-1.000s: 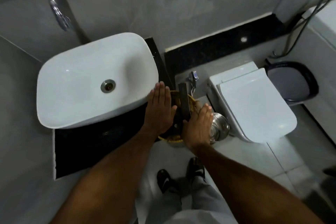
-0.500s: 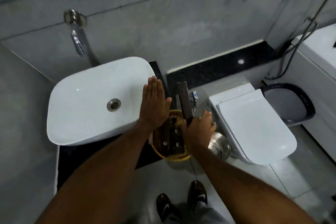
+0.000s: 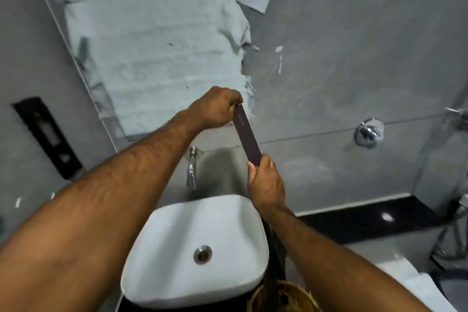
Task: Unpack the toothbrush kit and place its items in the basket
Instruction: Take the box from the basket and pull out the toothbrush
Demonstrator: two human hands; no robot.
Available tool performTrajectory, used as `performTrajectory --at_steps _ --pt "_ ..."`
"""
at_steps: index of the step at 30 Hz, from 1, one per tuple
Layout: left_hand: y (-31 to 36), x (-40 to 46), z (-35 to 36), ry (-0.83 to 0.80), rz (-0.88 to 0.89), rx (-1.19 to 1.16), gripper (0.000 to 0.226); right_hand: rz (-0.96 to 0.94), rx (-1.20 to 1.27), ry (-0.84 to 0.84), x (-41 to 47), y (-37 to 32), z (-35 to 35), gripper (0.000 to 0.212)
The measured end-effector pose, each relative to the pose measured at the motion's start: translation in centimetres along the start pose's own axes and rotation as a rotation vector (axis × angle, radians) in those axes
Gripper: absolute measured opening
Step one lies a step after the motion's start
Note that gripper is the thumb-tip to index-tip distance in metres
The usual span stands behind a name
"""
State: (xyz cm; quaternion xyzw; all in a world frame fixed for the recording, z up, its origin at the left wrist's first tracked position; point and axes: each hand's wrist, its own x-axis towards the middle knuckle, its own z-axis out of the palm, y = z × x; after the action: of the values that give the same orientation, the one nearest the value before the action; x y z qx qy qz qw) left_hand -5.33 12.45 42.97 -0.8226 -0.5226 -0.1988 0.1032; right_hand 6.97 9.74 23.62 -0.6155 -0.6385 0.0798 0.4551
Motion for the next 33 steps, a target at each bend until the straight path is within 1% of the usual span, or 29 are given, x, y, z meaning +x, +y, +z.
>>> performTrajectory --at_steps 2,5,7,9,11,13,16,18,20,22,23,24,25,26,28,30,33 --pt "-0.5 1.0 -3.6 -0.004 -0.034 0.004 0.032 -0.050 0.035 0.026 1.4 -2.1 -0.3 0.040" --pt "-1.4 1.9 -8.0 -0.079 -0.059 0.044 0.027 -0.121 0.069 0.060 2.8 -4.5 -0.7 0.040" --pt "-1.9 2.1 -10.0 -0.140 -0.078 0.015 0.024 -0.141 0.087 0.057 3.3 -5.4 -0.9 0.041" --pt "-2.0 2.1 -11.1 -0.160 -0.094 0.007 0.024 -0.146 0.096 0.037 3.7 -6.0 -1.1 0.042" --pt "-2.1 2.0 -11.6 -0.142 -0.120 0.011 0.024 -0.149 0.104 0.014 3.9 -6.3 -1.2 0.042" --pt "-2.2 1.6 -11.6 -0.094 -0.158 -0.019 0.021 -0.162 0.114 -0.012 4.1 -6.4 -1.4 0.042" --pt "-2.9 0.6 -10.8 0.029 -0.220 -0.158 0.018 -0.202 0.109 -0.040 4.6 -6.2 -1.9 0.043" --pt "-3.5 -0.3 -9.5 0.139 -0.302 -0.334 0.019 -0.248 0.063 -0.052 5.5 -5.9 -2.5 0.040" --pt "-4.1 -1.4 -7.5 0.290 -0.422 -0.511 0.019 -0.312 -0.019 -0.091 6.8 -5.8 -3.5 0.034" --pt "-4.8 -2.6 -5.0 0.457 -0.576 -0.691 0.016 -0.406 -0.125 -0.139 8.7 -6.1 -5.1 0.027" --pt "-5.4 -3.2 -3.7 0.531 -0.670 -0.808 0.014 -0.471 -0.184 -0.174 9.8 -6.5 -6.1 0.023" --pt "-6.0 -3.9 -2.4 0.579 -0.772 -0.974 0.012 -0.543 -0.243 -0.231 10.8 -7.0 -7.1 0.018" --pt "-6.6 -4.8 -1.0 0.595 -0.862 -1.191 0.009 -0.605 -0.303 -0.305 11.9 -7.7 -8.2 0.013" --pt "-7.1 -5.8 0.3 0.574 -0.916 -1.435 0.007 -0.659 -0.364 -0.380 12.9 -8.5 -9.4 0.008" --pt "-7.3 -8.0 3.0 0.484 -0.920 -1.854 0.012 -0.750 -0.496 -0.485 14.2 -10.6 -11.1 0.008" --pt "-6.9 -9.8 5.8 0.451 -0.912 -2.090 0.016 -0.827 -0.658 -0.538 14.9 -13.0 -11.6 0.005" --pt "-5.5 -11.6 8.9 0.514 -0.930 -2.271 0.013 -0.933 -0.894 -0.591 14.6 -16.8 -11.2 0.016"
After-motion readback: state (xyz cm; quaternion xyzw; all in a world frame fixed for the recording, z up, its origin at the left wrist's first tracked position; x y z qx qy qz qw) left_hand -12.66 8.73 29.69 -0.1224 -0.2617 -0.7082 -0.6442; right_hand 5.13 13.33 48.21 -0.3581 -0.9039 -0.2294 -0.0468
